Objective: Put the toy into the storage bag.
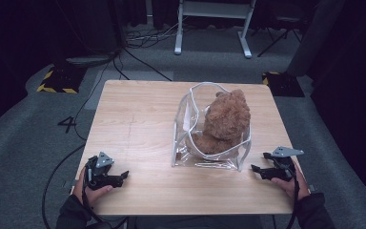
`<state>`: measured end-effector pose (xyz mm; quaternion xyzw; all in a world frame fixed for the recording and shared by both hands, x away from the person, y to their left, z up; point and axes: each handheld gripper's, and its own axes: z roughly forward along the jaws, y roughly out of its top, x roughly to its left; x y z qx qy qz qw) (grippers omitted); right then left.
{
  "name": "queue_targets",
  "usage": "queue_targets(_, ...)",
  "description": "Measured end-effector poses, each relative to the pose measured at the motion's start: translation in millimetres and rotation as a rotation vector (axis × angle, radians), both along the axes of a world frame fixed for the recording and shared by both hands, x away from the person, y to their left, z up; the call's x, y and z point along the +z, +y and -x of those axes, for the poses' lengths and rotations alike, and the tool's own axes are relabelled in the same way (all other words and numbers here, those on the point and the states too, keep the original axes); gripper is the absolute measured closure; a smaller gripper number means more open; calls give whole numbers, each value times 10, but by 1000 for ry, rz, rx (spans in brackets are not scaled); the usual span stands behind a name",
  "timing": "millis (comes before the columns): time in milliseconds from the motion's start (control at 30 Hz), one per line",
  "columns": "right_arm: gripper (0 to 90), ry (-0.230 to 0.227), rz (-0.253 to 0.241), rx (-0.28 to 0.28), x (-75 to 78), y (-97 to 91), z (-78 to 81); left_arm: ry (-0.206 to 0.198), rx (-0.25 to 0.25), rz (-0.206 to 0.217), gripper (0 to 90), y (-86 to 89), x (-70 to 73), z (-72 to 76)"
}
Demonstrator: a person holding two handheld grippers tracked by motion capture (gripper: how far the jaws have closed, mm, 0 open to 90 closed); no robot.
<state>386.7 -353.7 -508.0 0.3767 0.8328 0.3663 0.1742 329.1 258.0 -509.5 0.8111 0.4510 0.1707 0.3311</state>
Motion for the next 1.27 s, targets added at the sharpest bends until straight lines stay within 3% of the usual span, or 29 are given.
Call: queue_targets(1267, 178, -1, 0, 0, 0, 0, -1, 1, 11, -2, 152, -9, 0, -15)
